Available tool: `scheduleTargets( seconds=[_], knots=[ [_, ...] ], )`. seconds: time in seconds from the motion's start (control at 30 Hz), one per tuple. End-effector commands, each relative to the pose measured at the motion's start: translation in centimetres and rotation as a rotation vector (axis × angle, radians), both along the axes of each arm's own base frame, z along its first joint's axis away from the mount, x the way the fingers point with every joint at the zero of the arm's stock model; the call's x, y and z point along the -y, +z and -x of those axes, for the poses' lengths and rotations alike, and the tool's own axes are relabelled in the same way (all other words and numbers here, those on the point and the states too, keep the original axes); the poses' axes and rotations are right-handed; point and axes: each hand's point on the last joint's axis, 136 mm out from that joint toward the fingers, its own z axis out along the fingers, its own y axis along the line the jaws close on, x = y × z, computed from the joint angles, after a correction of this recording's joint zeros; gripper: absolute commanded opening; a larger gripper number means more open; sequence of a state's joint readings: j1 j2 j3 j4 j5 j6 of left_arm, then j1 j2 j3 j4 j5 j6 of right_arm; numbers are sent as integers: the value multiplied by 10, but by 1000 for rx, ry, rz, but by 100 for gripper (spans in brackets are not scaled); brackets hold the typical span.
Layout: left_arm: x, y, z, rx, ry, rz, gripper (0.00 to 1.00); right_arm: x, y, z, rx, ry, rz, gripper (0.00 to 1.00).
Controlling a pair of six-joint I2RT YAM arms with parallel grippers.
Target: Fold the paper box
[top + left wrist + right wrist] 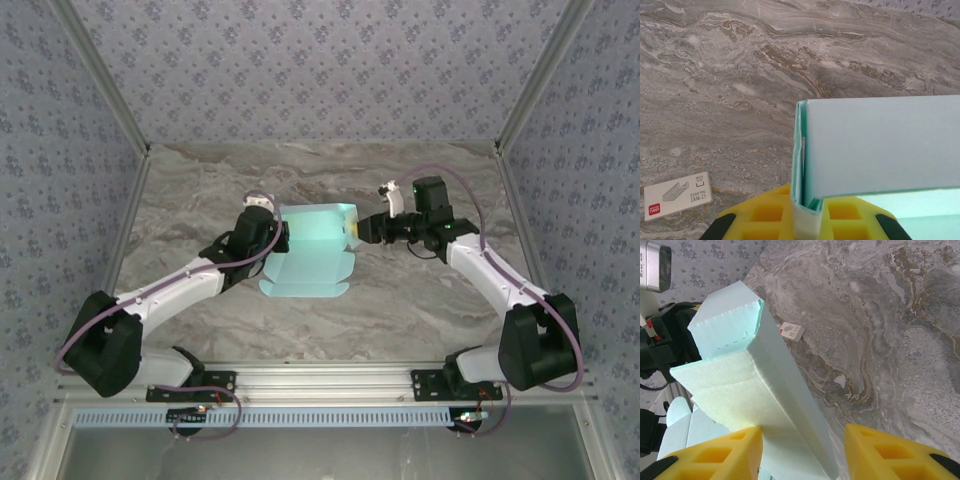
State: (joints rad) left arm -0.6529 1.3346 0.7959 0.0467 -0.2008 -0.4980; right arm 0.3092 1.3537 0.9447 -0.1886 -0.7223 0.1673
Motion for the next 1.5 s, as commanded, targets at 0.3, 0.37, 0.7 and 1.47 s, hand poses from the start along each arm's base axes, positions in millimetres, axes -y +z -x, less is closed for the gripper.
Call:
scheduleTargets(
  seconds=[0.3, 0.37, 0.7, 1.47],
  knots=[
    [17, 16, -2, 38, -47, 7, 0, -17, -3, -3, 10, 41, 20, 48],
    [18, 16, -1, 39, -51, 7, 0, -18, -6, -4, 10, 40, 33, 48],
    [25, 20, 1, 45, -74, 7, 0, -25, -10, -11, 100, -7, 199, 51],
    [33, 22, 6, 49, -90, 22, 0, 15, -11, -29, 265, -601, 724, 18]
  ],
)
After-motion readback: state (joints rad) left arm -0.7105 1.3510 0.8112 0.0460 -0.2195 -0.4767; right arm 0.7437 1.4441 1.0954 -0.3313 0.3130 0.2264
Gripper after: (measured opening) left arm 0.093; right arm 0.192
